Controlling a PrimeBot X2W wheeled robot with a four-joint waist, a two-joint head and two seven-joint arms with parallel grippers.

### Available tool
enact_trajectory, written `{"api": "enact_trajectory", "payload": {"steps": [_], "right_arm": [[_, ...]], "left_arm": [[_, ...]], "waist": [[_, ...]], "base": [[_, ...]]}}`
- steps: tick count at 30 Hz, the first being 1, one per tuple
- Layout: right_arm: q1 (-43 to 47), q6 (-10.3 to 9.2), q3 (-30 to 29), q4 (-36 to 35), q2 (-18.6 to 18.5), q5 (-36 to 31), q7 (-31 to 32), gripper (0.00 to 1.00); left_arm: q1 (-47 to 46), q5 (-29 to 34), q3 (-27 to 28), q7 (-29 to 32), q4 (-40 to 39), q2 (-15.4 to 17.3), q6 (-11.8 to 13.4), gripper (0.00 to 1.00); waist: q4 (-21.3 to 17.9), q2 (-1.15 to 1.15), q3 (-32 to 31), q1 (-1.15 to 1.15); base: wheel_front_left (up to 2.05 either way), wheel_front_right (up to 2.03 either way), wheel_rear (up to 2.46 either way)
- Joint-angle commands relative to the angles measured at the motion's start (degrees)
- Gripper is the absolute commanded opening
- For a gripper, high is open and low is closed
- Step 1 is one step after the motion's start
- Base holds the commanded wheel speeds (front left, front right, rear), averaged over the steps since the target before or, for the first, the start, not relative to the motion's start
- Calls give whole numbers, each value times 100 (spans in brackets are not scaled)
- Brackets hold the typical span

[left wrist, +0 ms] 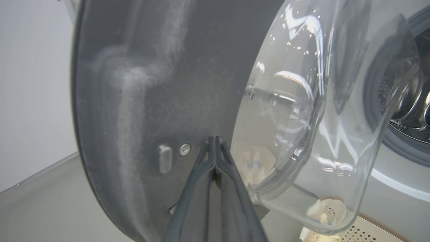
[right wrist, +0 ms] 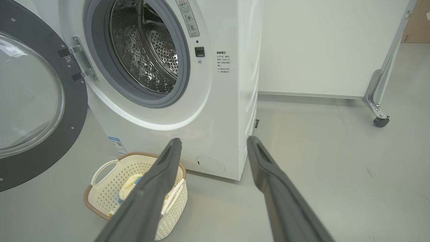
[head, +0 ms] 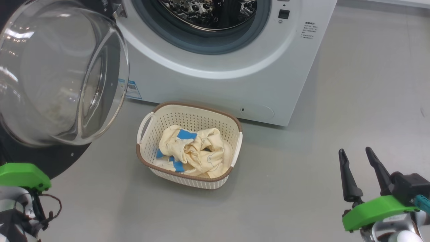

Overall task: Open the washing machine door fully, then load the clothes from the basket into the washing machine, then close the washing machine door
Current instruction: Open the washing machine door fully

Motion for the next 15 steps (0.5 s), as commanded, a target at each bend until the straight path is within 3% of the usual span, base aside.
{"api": "enact_trajectory", "payload": {"steps": [1, 15], "right_arm": [[-284, 10, 129, -215, -55, 20, 10, 100], [-287, 10, 257, -203, -55, 1, 57, 100]], "left_arm": [[-376, -16, 345, -91, -21, 368, 16, 0], [-779, 77, 740, -131, 691, 535, -154, 0]], "waist": [[-15, 0, 6, 0], [-140, 0, -23, 0]], "base": [[0, 0, 0], [0, 0, 0]]}}
